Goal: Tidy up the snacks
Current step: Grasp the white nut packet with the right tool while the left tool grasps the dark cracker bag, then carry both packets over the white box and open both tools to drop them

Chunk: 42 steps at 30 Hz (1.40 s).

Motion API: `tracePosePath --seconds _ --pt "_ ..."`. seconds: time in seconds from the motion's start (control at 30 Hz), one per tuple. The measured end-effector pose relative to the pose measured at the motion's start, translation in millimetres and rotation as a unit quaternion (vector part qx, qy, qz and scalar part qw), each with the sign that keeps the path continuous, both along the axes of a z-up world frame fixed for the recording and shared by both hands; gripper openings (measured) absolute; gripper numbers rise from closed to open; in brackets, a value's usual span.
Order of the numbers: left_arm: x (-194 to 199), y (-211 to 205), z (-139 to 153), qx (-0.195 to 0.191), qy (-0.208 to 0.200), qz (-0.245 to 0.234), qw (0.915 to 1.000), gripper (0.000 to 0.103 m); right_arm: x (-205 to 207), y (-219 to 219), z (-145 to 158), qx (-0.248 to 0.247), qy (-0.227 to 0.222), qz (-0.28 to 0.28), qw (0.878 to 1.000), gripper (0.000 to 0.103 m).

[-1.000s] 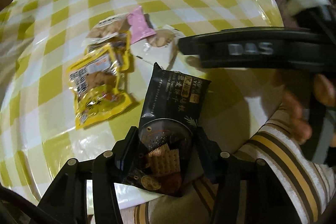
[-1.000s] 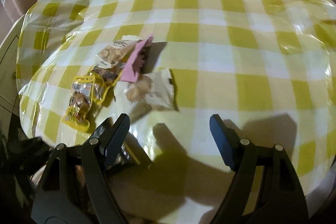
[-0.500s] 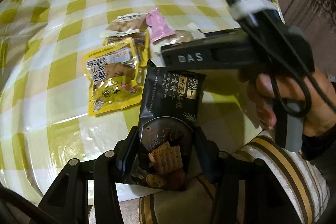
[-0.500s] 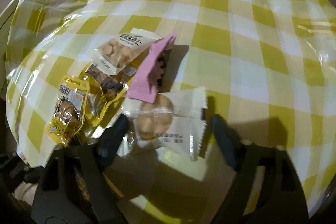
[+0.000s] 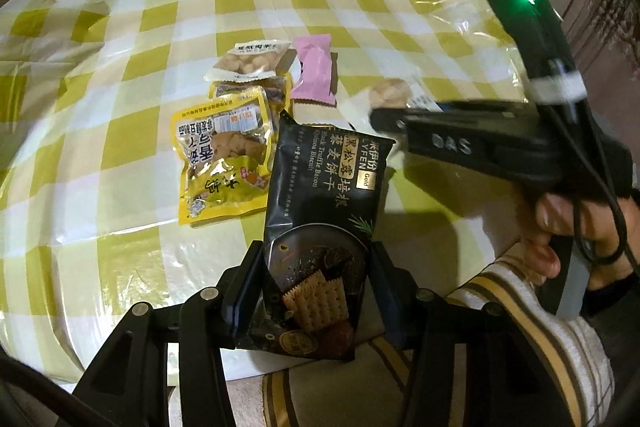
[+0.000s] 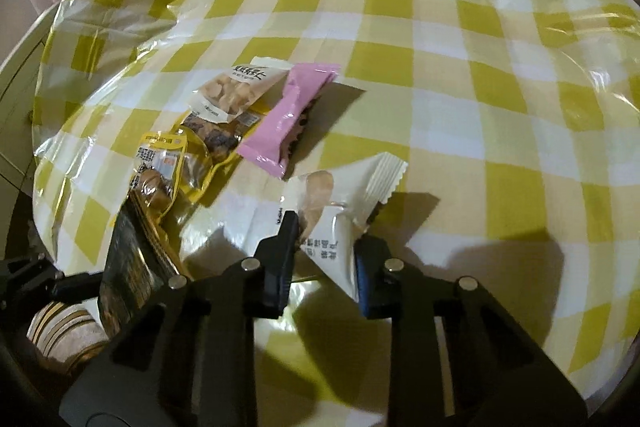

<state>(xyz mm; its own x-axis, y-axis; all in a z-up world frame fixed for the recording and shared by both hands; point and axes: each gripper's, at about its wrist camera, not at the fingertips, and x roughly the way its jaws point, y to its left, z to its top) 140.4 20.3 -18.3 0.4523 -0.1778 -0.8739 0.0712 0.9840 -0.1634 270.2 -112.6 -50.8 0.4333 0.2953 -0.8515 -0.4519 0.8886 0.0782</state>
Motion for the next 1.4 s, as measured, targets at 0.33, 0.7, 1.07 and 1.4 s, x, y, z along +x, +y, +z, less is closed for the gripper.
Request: tracePosePath --seconds 0.33,0.7,1.07,1.4 --pt "-9 -2 9 -0.012 -0.006 0.014 0.9998 0.052 -19 -35 13 0.022 -0.002 -0.025 0.999 0.026" --pt "1 -22 11 -0.015 -0.011 0.005 0.9998 0.052 -40 -75 25 0.042 -0.001 -0.054 0.998 0.026" --pt "0 -52 21 -0.017 -0.016 -0.025 0.9994 0.052 -61 -116 36 0.049 -0.005 -0.081 0.995 0.026" --pt "3 -103 29 -0.023 -0.016 -0.077 0.9967 0.052 -80 -164 40 0.051 -0.005 -0.116 0.992 0.026"
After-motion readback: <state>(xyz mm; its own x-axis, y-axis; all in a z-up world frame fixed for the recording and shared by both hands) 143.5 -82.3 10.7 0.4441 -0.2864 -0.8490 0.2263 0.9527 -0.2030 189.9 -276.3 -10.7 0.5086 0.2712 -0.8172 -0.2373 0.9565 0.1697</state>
